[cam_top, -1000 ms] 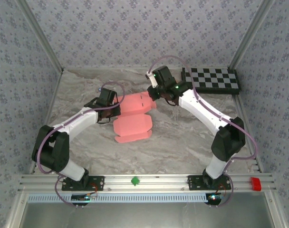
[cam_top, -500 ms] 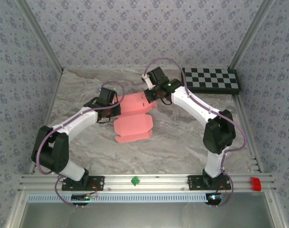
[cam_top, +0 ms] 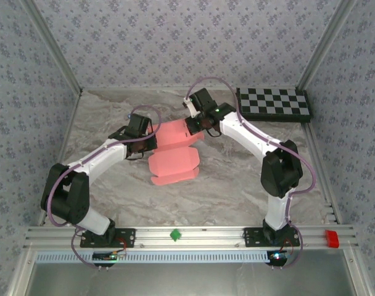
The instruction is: Fold the paper box
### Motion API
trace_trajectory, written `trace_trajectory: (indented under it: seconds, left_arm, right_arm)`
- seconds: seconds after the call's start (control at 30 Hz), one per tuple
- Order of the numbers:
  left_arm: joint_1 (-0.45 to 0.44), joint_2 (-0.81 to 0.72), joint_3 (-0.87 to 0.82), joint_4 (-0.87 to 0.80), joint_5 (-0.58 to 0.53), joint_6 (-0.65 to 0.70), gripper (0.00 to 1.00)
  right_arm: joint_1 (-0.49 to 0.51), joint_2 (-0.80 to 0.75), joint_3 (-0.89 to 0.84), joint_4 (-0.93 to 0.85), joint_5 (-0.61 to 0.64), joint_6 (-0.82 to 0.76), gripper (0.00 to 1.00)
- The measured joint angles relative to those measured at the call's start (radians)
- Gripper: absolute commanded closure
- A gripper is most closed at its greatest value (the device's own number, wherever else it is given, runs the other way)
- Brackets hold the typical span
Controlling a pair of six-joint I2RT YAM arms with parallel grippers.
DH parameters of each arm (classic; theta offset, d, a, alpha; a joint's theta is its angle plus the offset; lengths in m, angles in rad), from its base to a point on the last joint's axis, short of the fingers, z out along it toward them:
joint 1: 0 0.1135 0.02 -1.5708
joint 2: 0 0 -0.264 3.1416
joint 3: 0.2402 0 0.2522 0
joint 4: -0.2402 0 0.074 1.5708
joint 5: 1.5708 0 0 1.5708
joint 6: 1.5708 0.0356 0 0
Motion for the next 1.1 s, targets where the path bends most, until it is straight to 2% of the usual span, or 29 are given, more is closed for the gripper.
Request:
trace_trajectory:
  seconds: [0.83,0.97,1.1]
  left_arm:
    - [0.000,0.000,0.000,0.003,0.029,-0.037,1.00]
    - [0.000,0.000,0.000,0.003,0.029,-0.037,1.00]
    - [0.000,0.000,0.000,0.003,0.029,-0.037,1.00]
  right_arm:
    - [-0.042,-0.004,-0.164,0.246,-0.276,0.159,0.99]
    - [-0.048,-0.006,-0.171,0.245,-0.263,0.163,1.00]
    - [-0.040,-0.030,-0.171,0.217,-0.187,0.154,1.00]
